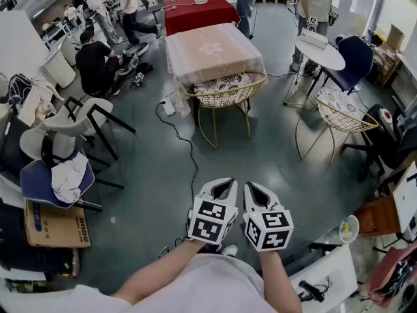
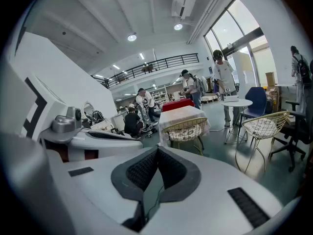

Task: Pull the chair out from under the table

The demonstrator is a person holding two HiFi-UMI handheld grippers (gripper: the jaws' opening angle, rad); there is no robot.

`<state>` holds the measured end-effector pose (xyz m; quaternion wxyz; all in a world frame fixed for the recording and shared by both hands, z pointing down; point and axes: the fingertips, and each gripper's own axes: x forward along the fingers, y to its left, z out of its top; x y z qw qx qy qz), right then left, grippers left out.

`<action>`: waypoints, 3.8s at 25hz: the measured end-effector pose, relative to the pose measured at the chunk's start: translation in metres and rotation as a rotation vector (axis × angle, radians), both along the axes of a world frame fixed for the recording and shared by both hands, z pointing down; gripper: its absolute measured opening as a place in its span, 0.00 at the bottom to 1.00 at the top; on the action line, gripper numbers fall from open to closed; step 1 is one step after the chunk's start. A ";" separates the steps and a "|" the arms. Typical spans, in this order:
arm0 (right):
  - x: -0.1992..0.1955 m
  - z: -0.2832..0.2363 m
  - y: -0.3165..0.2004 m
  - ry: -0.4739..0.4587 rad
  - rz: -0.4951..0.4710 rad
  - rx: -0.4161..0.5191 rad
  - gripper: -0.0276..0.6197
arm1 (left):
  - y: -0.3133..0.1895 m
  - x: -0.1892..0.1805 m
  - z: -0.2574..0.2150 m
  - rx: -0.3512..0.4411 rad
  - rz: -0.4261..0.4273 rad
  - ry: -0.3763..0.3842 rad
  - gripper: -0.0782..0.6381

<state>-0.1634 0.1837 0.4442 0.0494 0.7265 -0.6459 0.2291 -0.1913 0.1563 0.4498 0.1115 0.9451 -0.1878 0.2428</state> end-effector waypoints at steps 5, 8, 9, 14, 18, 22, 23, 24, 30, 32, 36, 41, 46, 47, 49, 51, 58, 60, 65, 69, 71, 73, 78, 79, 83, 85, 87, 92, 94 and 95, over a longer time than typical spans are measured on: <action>-0.009 -0.002 0.007 0.004 -0.008 0.000 0.05 | 0.007 -0.006 0.000 -0.017 -0.009 0.015 0.12; -0.009 -0.002 0.009 0.005 -0.017 0.003 0.05 | 0.009 -0.006 0.000 -0.016 -0.018 0.018 0.12; -0.008 -0.002 0.009 0.006 -0.019 0.002 0.05 | 0.009 -0.006 0.001 -0.016 -0.021 0.021 0.12; -0.005 0.000 0.008 0.001 -0.012 -0.005 0.05 | 0.006 -0.005 0.002 -0.020 -0.021 0.019 0.12; 0.004 0.006 0.003 0.000 0.004 -0.016 0.05 | -0.002 0.002 0.006 -0.027 -0.012 0.020 0.12; 0.016 0.010 -0.013 0.008 0.012 -0.029 0.05 | -0.019 0.016 0.008 -0.037 -0.009 0.034 0.12; 0.020 0.011 -0.017 0.010 0.012 -0.035 0.05 | -0.023 0.022 0.009 -0.042 -0.007 0.034 0.12; 0.026 0.012 -0.021 0.012 0.013 -0.040 0.05 | -0.027 0.027 0.010 -0.046 -0.005 0.032 0.12; 0.059 0.017 -0.056 0.004 0.025 -0.063 0.05 | -0.063 0.059 0.013 -0.059 0.008 0.035 0.12; 0.067 0.016 -0.070 0.003 0.026 -0.067 0.05 | -0.077 0.068 0.014 -0.066 0.012 0.031 0.12; 0.084 0.014 -0.097 0.000 0.037 -0.071 0.05 | -0.104 0.085 0.013 -0.066 0.033 0.021 0.12; 0.096 0.012 -0.132 0.005 0.036 -0.081 0.05 | -0.139 0.101 0.011 -0.070 0.041 0.030 0.12; 0.103 0.011 -0.168 0.019 0.033 -0.091 0.05 | -0.176 0.110 0.010 -0.080 0.042 0.048 0.12; 0.104 0.011 -0.174 0.020 0.034 -0.094 0.05 | -0.181 0.112 0.010 -0.081 0.046 0.048 0.12; 0.107 0.011 -0.186 0.022 0.038 -0.097 0.05 | -0.192 0.115 0.010 -0.085 0.053 0.050 0.12; 0.109 0.010 -0.196 0.027 0.044 -0.098 0.05 | -0.202 0.119 0.011 -0.093 0.059 0.057 0.12; 0.117 0.010 -0.221 0.047 0.062 -0.102 0.05 | -0.223 0.129 0.015 -0.112 0.085 0.069 0.12; 0.121 0.010 -0.226 0.051 0.069 -0.098 0.05 | -0.226 0.133 0.016 -0.114 0.090 0.075 0.12; 0.134 0.014 -0.240 0.048 0.082 -0.089 0.05 | -0.237 0.140 0.018 -0.104 0.095 0.075 0.12; 0.144 0.015 -0.255 0.048 0.063 -0.075 0.05 | -0.251 0.148 0.021 -0.096 0.075 0.080 0.12; 0.150 0.017 -0.264 0.050 0.045 -0.067 0.05 | -0.260 0.153 0.022 -0.089 0.057 0.080 0.12; 0.157 0.018 -0.273 0.052 0.019 -0.061 0.05 | -0.268 0.159 0.022 -0.081 0.033 0.079 0.12; 0.177 0.021 -0.292 0.054 -0.046 -0.065 0.05 | -0.286 0.178 0.027 -0.086 -0.023 0.063 0.12; 0.183 0.023 -0.296 0.053 -0.058 -0.068 0.05 | -0.290 0.185 0.028 -0.090 -0.035 0.065 0.12; 0.204 0.031 -0.315 0.048 -0.117 -0.089 0.05 | -0.307 0.206 0.036 -0.107 -0.086 0.050 0.12; 0.215 0.033 -0.323 0.048 -0.150 -0.099 0.05 | -0.314 0.216 0.037 -0.112 -0.112 0.038 0.12; 0.229 0.034 -0.331 0.047 -0.178 -0.107 0.05 | -0.320 0.227 0.038 -0.114 -0.136 0.029 0.12; 0.256 0.041 -0.352 0.044 -0.260 -0.120 0.05 | -0.343 0.249 0.045 -0.117 -0.222 0.006 0.12; 0.265 0.045 -0.360 0.045 -0.293 -0.124 0.05 | -0.350 0.256 0.047 -0.115 -0.251 0.000 0.12; 0.269 0.047 -0.363 0.046 -0.309 -0.126 0.05 | -0.353 0.259 0.048 -0.113 -0.263 -0.005 0.12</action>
